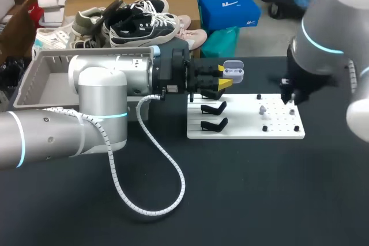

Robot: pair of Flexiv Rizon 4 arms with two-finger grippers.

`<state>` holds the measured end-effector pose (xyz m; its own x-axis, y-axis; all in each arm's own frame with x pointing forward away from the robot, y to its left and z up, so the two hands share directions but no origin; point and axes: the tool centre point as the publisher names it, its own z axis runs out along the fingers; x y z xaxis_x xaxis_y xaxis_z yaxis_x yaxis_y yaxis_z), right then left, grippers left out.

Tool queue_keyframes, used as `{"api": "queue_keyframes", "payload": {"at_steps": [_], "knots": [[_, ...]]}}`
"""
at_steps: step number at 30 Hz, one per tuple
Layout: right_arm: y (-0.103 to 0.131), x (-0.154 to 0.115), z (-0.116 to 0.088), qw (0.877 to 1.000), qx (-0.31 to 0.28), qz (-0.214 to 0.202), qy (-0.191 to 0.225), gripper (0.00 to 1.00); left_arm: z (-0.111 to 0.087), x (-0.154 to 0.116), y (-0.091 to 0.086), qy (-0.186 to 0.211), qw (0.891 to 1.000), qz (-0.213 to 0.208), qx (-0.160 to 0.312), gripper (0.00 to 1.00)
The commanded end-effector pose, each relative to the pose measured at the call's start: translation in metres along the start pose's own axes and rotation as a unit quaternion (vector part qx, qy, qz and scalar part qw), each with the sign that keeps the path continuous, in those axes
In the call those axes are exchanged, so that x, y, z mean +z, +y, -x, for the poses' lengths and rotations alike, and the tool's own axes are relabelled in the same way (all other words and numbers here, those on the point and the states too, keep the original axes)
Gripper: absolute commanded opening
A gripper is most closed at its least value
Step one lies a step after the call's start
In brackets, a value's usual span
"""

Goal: Pick up each earbud case from the left stands, insert the matching earbuds, close the lid, and place the case in the box.

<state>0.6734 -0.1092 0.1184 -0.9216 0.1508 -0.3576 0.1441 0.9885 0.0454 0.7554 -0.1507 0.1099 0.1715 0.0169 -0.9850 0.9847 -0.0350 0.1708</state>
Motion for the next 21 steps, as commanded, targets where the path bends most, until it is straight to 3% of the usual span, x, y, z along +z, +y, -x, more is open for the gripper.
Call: {"api": "queue_keyframes", "payload": {"at_steps": [1,6,14,21], "knots": [[0.018,-0.001,0.011,0.993,0.108,-0.052,0.013,0.0,-0.001,0.0,0.0,-0.001,1.0,0.0,0.0,0.0],[0.044,-0.009,0.019,0.988,0.141,-0.065,0.004,0.0,-0.001,0.0,0.0,-0.001,1.0,0.0,0.0,0.0],[0.077,-0.03,0.037,0.987,0.145,-0.074,-0.016,0.0,-0.001,0.0,0.0,-0.001,1.0,0.0,0.0,0.0],[0.093,-0.036,0.051,0.985,0.155,-0.069,-0.023,0.0,-0.001,0.0,0.0,-0.001,1.0,0.0,0.0,0.0]]}}
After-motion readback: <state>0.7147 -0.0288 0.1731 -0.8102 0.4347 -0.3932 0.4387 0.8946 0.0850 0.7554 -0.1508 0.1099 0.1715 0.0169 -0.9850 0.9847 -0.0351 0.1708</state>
